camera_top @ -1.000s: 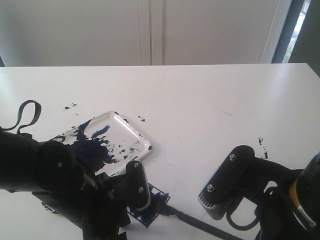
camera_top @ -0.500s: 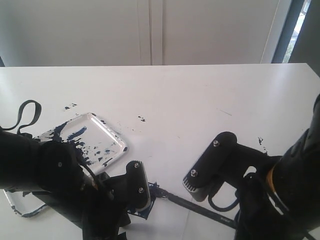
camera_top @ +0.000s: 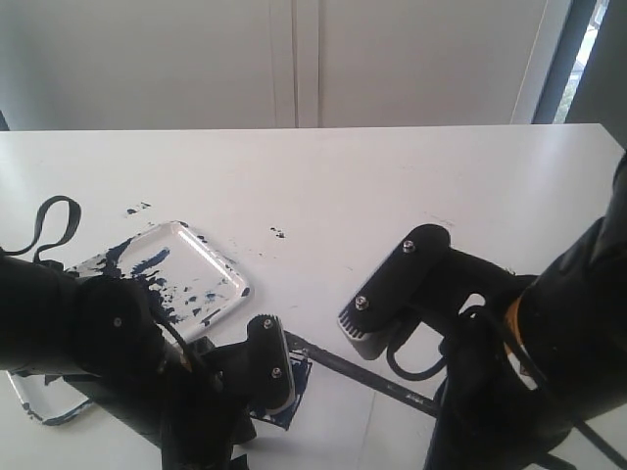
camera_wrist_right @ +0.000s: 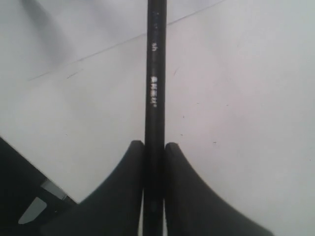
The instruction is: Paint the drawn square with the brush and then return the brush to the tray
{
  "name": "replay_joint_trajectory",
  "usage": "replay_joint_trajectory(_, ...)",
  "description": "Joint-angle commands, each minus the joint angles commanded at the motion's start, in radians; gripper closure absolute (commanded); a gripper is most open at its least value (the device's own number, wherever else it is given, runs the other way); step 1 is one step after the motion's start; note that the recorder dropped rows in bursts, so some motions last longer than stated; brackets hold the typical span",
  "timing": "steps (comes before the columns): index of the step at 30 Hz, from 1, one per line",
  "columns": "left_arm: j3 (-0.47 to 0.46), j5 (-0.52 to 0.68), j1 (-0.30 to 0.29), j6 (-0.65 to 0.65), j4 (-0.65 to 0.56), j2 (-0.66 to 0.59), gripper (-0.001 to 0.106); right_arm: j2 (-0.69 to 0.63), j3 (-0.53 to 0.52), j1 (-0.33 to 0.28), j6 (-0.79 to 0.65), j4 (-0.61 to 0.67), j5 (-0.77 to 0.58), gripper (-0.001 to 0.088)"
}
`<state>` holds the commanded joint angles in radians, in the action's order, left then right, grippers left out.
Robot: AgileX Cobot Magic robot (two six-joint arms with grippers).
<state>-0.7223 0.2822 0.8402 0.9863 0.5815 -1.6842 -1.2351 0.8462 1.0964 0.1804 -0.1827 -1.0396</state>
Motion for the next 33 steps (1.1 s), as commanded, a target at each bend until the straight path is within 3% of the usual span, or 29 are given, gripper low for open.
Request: replay_joint_trajectory(33,0.0,0.002,0.0,0.004,0.0,0.0,0.045,-0.092,0.0,0.0,-0.047,0.047,-0.029,0.0868)
